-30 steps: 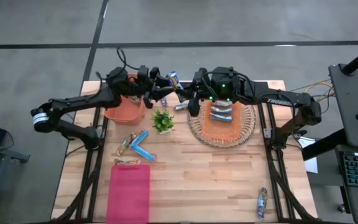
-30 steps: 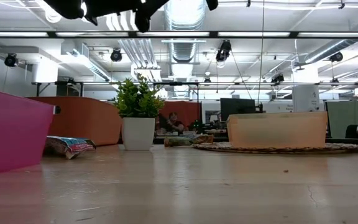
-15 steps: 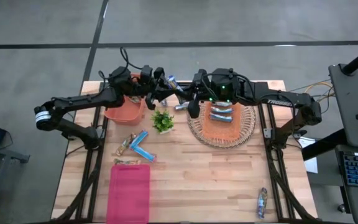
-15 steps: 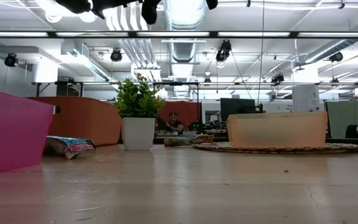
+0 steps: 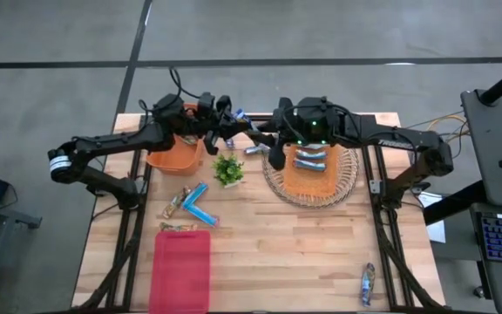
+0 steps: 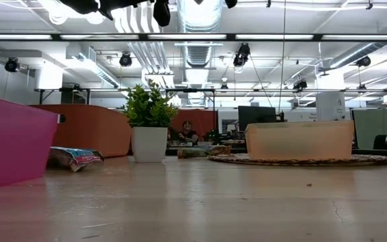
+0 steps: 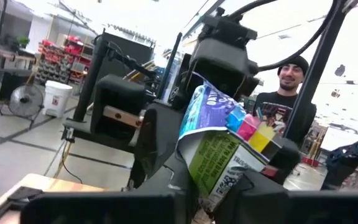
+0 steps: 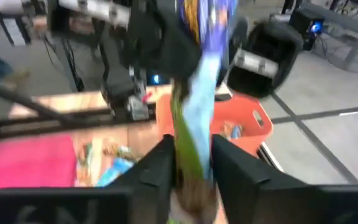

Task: Pick and place Granola Bars by type
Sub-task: Put the middle blue granola bar into the pink bin, then put the bottom blue granola bar into the pink bin

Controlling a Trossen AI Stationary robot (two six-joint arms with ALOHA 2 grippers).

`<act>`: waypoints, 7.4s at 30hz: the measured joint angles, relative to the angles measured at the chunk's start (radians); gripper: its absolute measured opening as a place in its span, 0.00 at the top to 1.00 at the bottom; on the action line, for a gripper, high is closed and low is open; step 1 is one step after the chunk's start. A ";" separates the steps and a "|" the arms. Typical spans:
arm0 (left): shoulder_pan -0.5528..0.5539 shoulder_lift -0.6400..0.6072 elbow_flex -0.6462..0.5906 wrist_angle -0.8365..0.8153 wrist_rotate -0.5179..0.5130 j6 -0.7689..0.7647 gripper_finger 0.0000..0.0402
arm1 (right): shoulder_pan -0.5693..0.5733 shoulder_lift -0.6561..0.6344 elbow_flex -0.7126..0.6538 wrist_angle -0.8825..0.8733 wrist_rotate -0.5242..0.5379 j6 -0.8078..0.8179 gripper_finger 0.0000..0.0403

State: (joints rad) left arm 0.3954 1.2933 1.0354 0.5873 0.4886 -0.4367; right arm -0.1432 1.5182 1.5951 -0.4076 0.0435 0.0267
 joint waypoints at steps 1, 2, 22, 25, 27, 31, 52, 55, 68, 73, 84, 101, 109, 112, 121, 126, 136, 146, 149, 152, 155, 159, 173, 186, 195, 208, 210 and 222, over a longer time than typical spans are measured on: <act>0.000 -0.002 0.002 0.001 0.000 0.011 0.97 | 0.000 -0.010 0.000 -0.026 -0.010 -0.006 0.71; 0.000 -0.005 0.004 0.000 0.000 0.020 0.97 | 0.000 -0.023 0.000 -0.051 -0.024 -0.003 0.67; -0.359 -0.308 0.016 -0.970 -0.696 0.223 0.99 | 0.171 -0.314 -0.007 -0.324 -0.075 0.128 0.46; -0.445 -0.339 0.013 -1.118 -0.796 0.195 0.99 | 0.212 -0.332 -0.007 -0.324 -0.074 0.115 0.46; -0.485 -0.354 0.011 -1.209 -0.811 0.163 1.00 | 0.227 -0.343 -0.008 -0.324 -0.071 0.105 0.46; -0.543 -0.376 0.012 -1.359 -0.794 0.076 1.00 | 0.231 -0.366 -0.008 -0.354 -0.069 0.105 0.46; -0.739 -0.185 0.018 -1.653 -0.459 -0.297 1.00 | 0.230 -0.375 -0.054 -0.417 -0.067 0.152 0.46; -0.781 -0.140 0.018 -1.652 -0.425 -0.336 1.00 | 0.230 -0.374 -0.055 -0.417 -0.067 0.150 0.46; -0.901 0.104 0.018 -1.622 -0.335 -0.319 1.00 | 0.230 -0.374 -0.057 -0.418 -0.039 0.146 0.46; -0.900 0.204 0.017 -1.567 -0.322 -0.271 1.00 | 0.230 -0.374 -0.058 -0.427 -0.039 0.146 0.46; -0.902 0.307 -0.004 -1.495 -0.284 -0.122 1.00 | 0.230 -0.375 -0.058 -0.427 -0.039 0.149 0.46; -0.901 0.307 -0.017 -1.515 -0.254 -0.145 0.85 | 0.230 -0.377 -0.058 -0.426 -0.040 0.149 0.46; -0.901 0.291 -0.015 -1.509 -0.246 -0.185 0.65 | 0.230 -0.392 -0.057 -0.426 -0.043 0.243 0.46; -0.901 0.270 -0.015 -1.505 -0.246 -0.192 0.58 | 0.230 -0.392 -0.059 -0.469 -0.043 0.275 0.46; -0.901 0.087 0.018 -1.431 -0.355 -0.173 0.53 | 0.230 -0.376 -0.068 -0.548 -0.043 0.174 0.46; -0.899 -0.038 0.019 -1.412 -0.464 -0.164 0.53 | 0.230 -0.365 -0.070 -0.582 -0.044 0.057 0.46; -0.900 -0.231 0.025 -1.302 -0.686 -0.103 0.54 | 0.242 -0.346 -0.083 -0.589 -0.201 0.056 0.46; -0.899 -0.306 0.026 -1.111 -0.913 0.046 0.54 | 0.350 -0.232 -0.102 -0.889 -0.361 -0.215 0.46; -0.899 -0.307 0.026 -1.112 -0.925 0.045 0.54 | 0.402 -0.177 -0.104 -0.975 -0.365 -0.232 0.46; -0.898 -0.305 0.026 -1.112 -0.925 0.045 0.54 | 0.460 -0.131 -0.117 -0.999 -0.383 -0.237 0.44; -0.898 -0.303 0.026 -1.112 -0.928 0.043 0.54 | 0.514 -0.103 -0.142 -1.000 -0.384 -0.244 0.40; -0.898 -0.303 0.025 -1.113 -0.929 0.034 0.54 | 0.592 -0.067 -0.191 -0.997 -0.384 -0.231 0.33; -0.898 -0.303 0.025 -1.113 -0.932 0.016 0.54 | 0.882 0.047 -0.468 -0.927 -0.382 -0.072 0.27; -0.898 -0.303 0.025 -1.113 -0.932 -0.004 0.54 | 1.052 0.209 -0.483 -0.655 -0.443 0.156 0.31; -0.898 -0.303 0.025 -1.113 -0.932 -0.009 0.54 | 1.135 0.304 -0.489 -0.601 -0.434 0.202 0.31; -0.898 -0.303 0.025 -1.112 -0.932 -0.028 0.54 | 1.157 0.371 -0.485 -0.595 -0.401 0.202 0.47; -0.898 -0.303 0.025 -1.112 -0.932 -0.028 0.54 | 1.157 0.372 -0.482 -0.595 -0.384 0.202 0.52; -0.898 -0.303 0.025 -1.112 -0.935 -0.005 0.54 | 1.157 0.373 -0.476 -0.589 -0.350 0.205 0.86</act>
State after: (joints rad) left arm -0.5026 0.9905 1.0599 -0.5245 -0.4467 -0.4419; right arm 1.0134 1.8915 1.1191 -0.9969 -0.3069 0.2317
